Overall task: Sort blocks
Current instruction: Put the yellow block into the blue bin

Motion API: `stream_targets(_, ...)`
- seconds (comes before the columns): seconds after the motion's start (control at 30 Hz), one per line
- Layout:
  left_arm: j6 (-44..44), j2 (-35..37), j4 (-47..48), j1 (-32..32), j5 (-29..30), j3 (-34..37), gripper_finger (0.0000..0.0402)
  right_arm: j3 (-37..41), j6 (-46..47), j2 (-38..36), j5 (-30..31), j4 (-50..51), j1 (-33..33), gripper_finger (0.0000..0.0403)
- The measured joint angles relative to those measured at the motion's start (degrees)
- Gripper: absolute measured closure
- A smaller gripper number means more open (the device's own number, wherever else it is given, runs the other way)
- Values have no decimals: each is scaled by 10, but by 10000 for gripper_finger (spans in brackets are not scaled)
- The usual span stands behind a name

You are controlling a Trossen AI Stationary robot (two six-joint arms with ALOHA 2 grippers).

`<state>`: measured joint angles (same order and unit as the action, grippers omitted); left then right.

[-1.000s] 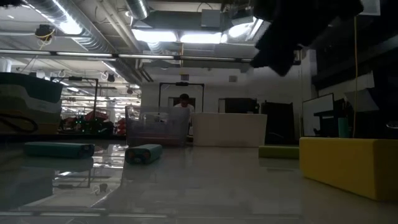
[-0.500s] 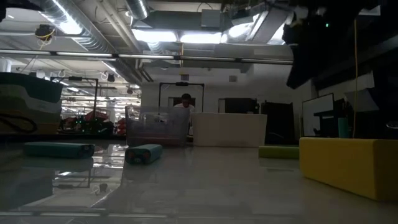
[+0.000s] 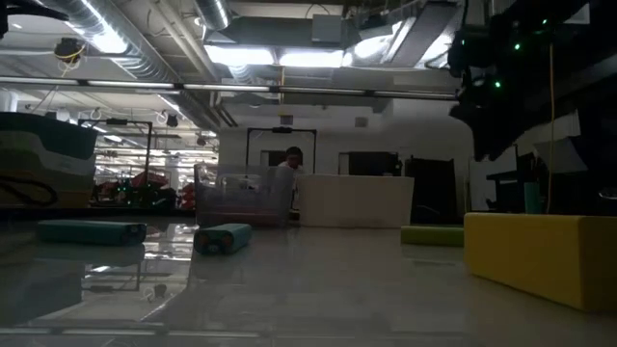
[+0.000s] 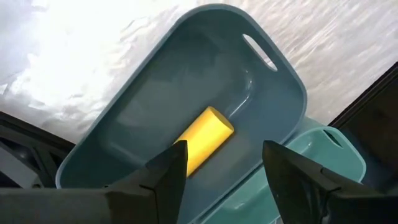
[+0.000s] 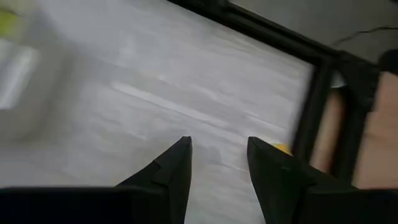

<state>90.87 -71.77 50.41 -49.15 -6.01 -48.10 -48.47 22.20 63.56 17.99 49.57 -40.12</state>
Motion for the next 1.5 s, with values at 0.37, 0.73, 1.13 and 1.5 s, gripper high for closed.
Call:
stream_targets(0.37,0,0,0,0,38,0,205,0,-116,92,-10,34,-107,249)
stream_targets(0.73,-15,0,0,0,57,0,205,-6,-126,111,6,58,-102,249)
stream_targets(1.13,-13,0,0,0,76,0,205,-5,64,182,121,30,-72,249)
stream_targets(1.5,-13,0,0,0,82,0,205,-5,123,265,235,47,-60,249)
